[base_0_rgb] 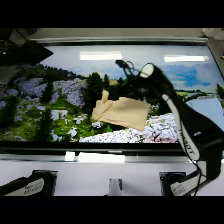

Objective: Fold the shirts.

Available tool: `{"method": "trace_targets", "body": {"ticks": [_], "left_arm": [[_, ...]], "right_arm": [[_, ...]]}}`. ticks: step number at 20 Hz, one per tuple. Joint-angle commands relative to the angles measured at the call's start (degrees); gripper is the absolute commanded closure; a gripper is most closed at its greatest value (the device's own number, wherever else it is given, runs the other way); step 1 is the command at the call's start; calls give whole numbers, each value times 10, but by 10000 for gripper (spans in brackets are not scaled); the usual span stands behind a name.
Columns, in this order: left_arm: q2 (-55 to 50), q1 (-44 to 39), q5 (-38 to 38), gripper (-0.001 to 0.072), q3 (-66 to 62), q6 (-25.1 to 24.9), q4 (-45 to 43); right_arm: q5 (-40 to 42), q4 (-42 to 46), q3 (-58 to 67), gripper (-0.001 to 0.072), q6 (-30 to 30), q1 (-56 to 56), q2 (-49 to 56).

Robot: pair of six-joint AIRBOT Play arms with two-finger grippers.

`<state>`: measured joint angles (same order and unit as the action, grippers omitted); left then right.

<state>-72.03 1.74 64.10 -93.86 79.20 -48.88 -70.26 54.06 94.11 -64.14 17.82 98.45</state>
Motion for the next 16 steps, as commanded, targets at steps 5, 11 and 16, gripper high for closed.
{"method": "trace_targets", "body": {"ticks": [5,11,16], "left_arm": [[6,3,26,672,0,-3,-5],[6,-14,25,672,0,-3,-5],[1,-25,24,672,0,-5,-5]], "right_arm": [[-189,160,-115,56,1,-255,-58],[8,8,-301,55,15,-237,-54],[67,-81,-306,124,14,-207,-21]]}}
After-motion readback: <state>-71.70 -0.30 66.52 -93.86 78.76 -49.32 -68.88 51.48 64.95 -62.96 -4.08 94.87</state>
